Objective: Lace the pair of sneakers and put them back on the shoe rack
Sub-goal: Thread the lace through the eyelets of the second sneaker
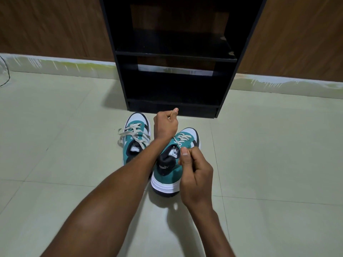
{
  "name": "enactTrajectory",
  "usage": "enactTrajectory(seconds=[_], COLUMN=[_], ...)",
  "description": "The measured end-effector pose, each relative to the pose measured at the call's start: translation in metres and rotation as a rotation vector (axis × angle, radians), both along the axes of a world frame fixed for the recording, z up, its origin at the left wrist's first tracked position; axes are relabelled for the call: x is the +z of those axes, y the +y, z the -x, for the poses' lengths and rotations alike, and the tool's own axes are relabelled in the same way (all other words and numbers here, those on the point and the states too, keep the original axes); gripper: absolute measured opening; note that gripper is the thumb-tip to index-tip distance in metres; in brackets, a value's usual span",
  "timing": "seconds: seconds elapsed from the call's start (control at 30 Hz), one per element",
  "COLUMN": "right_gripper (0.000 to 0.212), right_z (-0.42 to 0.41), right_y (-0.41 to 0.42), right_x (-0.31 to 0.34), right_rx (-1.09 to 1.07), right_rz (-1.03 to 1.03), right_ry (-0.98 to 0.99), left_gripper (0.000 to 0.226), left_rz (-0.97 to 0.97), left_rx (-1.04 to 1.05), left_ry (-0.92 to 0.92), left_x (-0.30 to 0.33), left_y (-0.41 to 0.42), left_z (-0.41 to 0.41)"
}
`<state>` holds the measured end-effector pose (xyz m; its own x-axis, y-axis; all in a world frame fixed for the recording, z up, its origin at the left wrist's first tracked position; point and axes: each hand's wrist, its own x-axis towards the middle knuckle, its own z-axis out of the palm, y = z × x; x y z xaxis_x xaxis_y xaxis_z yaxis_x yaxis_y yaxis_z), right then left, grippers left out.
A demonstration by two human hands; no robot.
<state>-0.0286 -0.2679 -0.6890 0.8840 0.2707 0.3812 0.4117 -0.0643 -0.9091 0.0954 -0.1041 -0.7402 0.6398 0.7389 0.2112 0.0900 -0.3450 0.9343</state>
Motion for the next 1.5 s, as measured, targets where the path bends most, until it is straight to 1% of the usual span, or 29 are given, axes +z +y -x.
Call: enactTrajectory(seconds=[0.2,0.3,0.37,0.43,0.5,0.6,0.7,0.8,0.93,1.03,1.17,1.23,1.3,1.4,1.5], right_gripper=[0.027,0.028,0.031,0.035,0.04,0.042,0.041,0.04,0.034,0.03,0.025,0.024,0.029,0.036,0.027], right_z=[0.0,-0.002,-0.004,-0.006,-0.006,-0.012,-0.026,-0.039,-0.052,-0.059,-0.061,-0.06,-0.059,-0.061,-0.065], right_y=[-0.001,0.0,-0.001,-0.005,-0.007,-0.014,-0.022,-0.027,-0.024,-0.015,-0.006,-0.004,-0.003,-0.004,-0.005], right_x=[0.003,0.003,0.0,-0.002,-0.001,-0.001,-0.004,-0.002,0.008,0.015,0.025,0.03,0.034,0.032,0.024], right_rx=[-0.019,-0.051,-0.078,-0.113,-0.151,-0.238,-0.26,-0.241,-0.249,-0.217,-0.17,-0.156,-0.138,-0.111,-0.131], right_rz=[-0.019,-0.032,-0.024,-0.013,-0.027,-0.088,-0.107,-0.121,-0.116,-0.105,-0.087,-0.084,-0.086,-0.051,-0.023], right_ry=[-0.06,-0.087,-0.084,-0.056,0.017,0.194,0.309,0.341,0.372,0.419,0.441,0.436,0.435,0.435,0.432], left_gripper=[0.058,0.057,0.056,0.055,0.051,0.039,0.042,0.045,0.036,0.034,0.034,0.036,0.036,0.025,0.02], left_rz=[-0.117,-0.194,-0.2,-0.155,-0.059,0.082,0.217,0.387,0.535,0.56,0.489,0.441,0.426,0.403,0.402], left_rx=[-0.005,-0.017,-0.021,-0.02,-0.024,-0.147,-0.269,-0.341,-0.342,-0.349,-0.41,-0.456,-0.498,-0.541,-0.527], left_ry=[0.048,0.084,0.101,0.116,0.108,0.112,0.126,0.126,0.059,0.005,-0.078,-0.073,-0.051,-0.058,-0.075], left_x=[0.01,0.016,0.015,0.011,0.007,0.01,0.014,0.027,0.05,0.059,0.07,0.071,0.069,0.065,0.063], left_y=[-0.002,-0.005,-0.005,-0.007,-0.01,-0.018,-0.02,-0.018,-0.016,-0.021,-0.031,-0.034,-0.035,-0.033,-0.032], left_z=[0.0,0.002,0.003,0.007,0.013,0.027,0.037,0.046,0.065,0.077,0.087,0.09,0.091,0.094,0.098])
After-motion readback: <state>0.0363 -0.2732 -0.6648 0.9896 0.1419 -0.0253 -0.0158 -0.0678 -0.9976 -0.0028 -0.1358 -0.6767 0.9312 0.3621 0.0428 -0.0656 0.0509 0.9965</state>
